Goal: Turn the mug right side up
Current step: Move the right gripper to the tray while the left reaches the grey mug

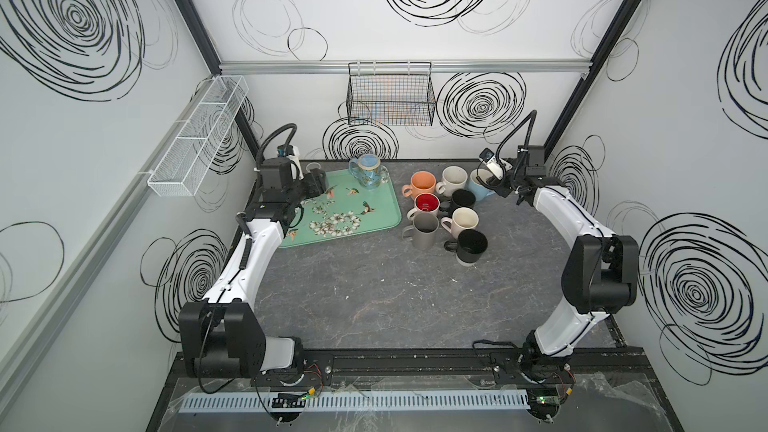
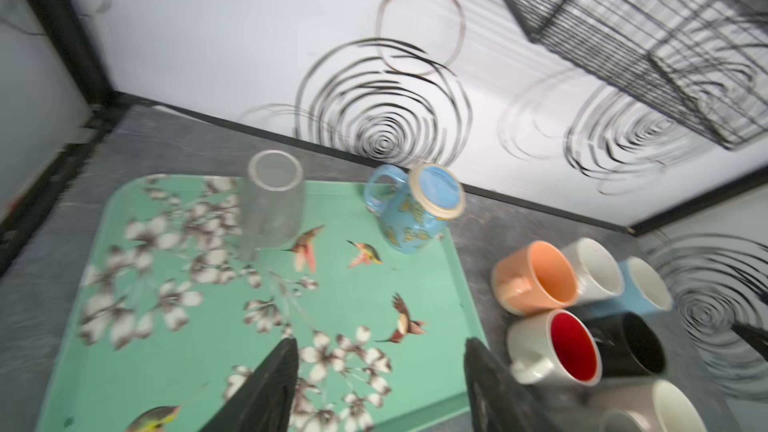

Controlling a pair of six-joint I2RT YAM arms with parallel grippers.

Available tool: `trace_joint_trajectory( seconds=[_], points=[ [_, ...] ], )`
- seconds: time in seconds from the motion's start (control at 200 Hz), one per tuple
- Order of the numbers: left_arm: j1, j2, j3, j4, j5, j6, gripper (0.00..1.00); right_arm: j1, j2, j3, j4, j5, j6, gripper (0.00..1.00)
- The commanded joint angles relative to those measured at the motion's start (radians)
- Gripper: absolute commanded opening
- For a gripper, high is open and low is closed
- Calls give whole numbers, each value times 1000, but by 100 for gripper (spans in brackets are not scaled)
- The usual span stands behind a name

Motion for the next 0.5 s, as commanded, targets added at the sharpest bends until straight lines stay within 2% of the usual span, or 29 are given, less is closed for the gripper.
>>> trace_joint_trajectory(
  seconds=[0.0, 0.14, 0.25, 0.345, 0.44, 0.495],
  points=[
    [45, 52, 45, 18, -109, 39, 72, 68, -67, -49, 139, 39, 126, 65],
    [42, 239, 170, -37, -165, 166, 75, 188, -94, -68, 152, 93, 251, 66],
    [-1, 411, 304, -133, -271, 280, 75, 310, -90, -80, 197, 191, 356, 68],
    [-18, 505, 347, -119, -273, 307, 75, 410, -54, -43, 183, 257, 456, 67],
    [-29, 581, 378, -103, -281, 295, 73, 511, 1, 27, 151, 298, 609, 60],
    [-28, 629, 402, -104, -250, 289, 73, 576, 41, 79, 112, 301, 673, 58]
  ],
)
